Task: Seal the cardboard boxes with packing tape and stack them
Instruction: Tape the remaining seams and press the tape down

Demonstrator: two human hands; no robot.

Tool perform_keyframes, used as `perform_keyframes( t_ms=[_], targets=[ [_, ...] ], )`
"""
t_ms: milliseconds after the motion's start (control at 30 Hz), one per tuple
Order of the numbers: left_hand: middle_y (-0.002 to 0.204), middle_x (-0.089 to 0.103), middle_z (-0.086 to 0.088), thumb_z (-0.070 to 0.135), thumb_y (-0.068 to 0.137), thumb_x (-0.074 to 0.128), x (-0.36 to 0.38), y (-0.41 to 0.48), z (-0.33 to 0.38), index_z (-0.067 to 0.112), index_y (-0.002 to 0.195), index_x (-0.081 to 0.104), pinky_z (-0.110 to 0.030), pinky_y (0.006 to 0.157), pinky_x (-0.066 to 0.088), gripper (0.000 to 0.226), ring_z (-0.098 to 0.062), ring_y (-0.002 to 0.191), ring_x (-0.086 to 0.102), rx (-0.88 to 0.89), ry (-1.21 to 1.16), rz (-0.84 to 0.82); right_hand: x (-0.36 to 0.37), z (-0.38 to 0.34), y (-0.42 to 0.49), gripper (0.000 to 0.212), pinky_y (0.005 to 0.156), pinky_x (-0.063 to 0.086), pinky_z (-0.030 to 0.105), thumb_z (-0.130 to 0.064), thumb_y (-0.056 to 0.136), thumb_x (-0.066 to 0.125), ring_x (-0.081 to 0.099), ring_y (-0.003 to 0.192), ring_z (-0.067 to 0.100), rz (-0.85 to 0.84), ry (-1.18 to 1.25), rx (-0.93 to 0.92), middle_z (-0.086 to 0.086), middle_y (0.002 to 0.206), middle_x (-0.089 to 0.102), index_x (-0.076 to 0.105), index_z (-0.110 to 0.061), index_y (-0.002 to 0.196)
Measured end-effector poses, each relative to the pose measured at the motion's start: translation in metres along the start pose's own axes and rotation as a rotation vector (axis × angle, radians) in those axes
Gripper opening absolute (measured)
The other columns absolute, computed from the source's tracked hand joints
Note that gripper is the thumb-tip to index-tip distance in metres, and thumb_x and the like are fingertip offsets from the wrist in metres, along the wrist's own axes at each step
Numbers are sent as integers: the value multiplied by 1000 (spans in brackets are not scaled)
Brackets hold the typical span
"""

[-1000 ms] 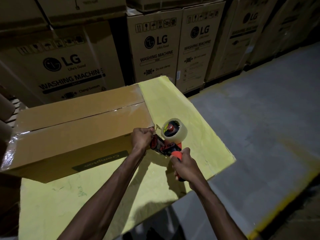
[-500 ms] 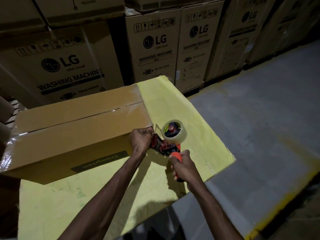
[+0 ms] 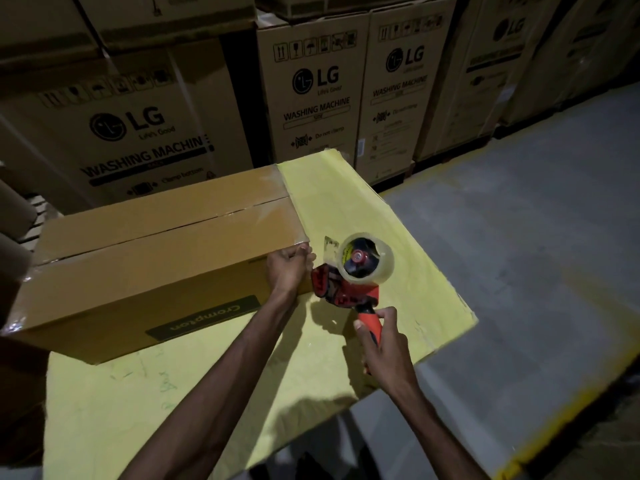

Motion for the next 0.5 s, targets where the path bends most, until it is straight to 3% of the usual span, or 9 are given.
perform_keyframes(
  t_ms=[67, 133, 233, 333, 433, 500],
  targets=[
    [93, 80, -8, 20, 101, 66, 0, 3, -1, 6, 105, 79, -33, 79, 63, 19, -16, 77, 78, -85, -25, -45, -5, 10, -6, 27, 48, 46, 40, -47, 102, 53, 61, 54, 20, 34, -37, -27, 4, 71, 60, 34, -30, 110],
    [89, 80, -8, 19, 101, 66, 0, 5, -2, 5, 106, 77, -38, 82, 64, 19, -23, 78, 78, -164, -63, -98, -8, 13, -10, 28, 49, 44, 28, -48, 102, 53, 60, 60, 15, 29, -66, -59, 0, 76, 61, 33, -31, 111],
    [74, 78, -4, 13, 101, 65, -2, 1, 2, 2, 104, 77, -28, 59, 60, 17, -21, 65, 73, -222, -57, -143, -8, 10, -12, 27, 49, 39, 17, -45, 103, 54, 57, 63, 7, -26, -130, -118, -3, 82, 60, 32, -32, 111],
    [59, 67, -4, 5, 103, 58, -3, -5, 6, -4, 107, 74, -22, 41, 44, 19, -18, 49, 59, -278, -40, -194, -6, 5, -11, 26, 46, 36, 18, -43, 104, 54, 55, 61, 7, -63, -210, -178, -4, 78, 57, 32, -30, 111],
    [54, 63, 1, 11, 106, 50, -6, -9, 10, 4, 110, 74, -19, 38, 42, 24, -11, 40, 57, -367, -98, -266, -10, 0, -9, 27, 46, 35, 20, -41, 104, 53, 55, 58, 11, -83, -270, -227, -5, 75, 55, 30, -31, 113],
    [52, 62, 2, 15, 106, 42, -9, -11, 12, 11, 99, 71, -19, 40, 45, 30, -12, 40, 60, -446, -148, -308, -14, -5, -6, 28, 47, 37, 20, -40, 105, 52, 55, 59, 10, -111, -322, -246, -5, 77, 54, 28, -29, 116]
  ],
)
Point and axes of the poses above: each hand's wrist, its own y-axis towards the middle knuckle, its own x-axis out of the palm, z = x × y, the point moved 4 cm from there along y, towards the middle knuckle
